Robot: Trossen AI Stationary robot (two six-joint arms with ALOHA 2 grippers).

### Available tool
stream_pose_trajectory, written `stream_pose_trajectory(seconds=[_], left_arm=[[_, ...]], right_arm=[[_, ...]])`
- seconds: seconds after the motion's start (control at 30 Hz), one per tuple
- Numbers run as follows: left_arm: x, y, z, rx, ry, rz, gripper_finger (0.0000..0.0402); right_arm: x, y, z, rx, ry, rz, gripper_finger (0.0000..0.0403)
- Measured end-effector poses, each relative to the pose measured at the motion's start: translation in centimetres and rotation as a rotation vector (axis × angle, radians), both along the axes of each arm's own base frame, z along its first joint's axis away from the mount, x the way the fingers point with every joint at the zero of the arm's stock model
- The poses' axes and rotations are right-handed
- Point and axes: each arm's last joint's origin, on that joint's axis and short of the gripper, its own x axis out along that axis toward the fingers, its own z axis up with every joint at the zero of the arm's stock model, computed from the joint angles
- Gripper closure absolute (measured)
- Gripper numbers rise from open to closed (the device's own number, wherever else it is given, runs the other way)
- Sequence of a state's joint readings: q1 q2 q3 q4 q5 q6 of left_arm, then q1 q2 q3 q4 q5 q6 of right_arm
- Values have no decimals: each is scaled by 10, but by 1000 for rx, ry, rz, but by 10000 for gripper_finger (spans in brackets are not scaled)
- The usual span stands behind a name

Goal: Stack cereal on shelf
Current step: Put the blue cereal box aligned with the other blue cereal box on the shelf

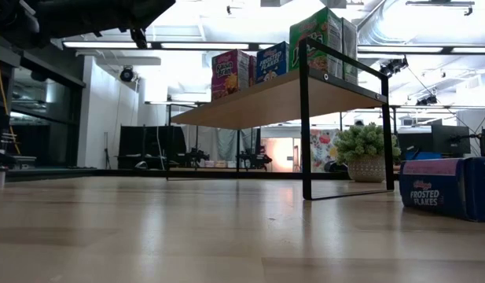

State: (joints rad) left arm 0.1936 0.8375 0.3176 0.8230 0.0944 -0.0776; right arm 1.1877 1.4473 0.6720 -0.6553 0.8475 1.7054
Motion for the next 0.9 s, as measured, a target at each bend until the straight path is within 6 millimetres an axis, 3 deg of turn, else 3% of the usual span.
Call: stream_pose_trajectory(seconds=[0.23,0.5,0.9], left_arm=[[0,0,1,2,-8,0,401],[0,0,1,5,-13,1,401],[0,0,1,5,-13,1,401]], right_arm=[[1,3,-15,-16,40,-32,403],[5,-6,-16,-93,78,-58,403],[36,-26,-16,-268,191,-25,403]])
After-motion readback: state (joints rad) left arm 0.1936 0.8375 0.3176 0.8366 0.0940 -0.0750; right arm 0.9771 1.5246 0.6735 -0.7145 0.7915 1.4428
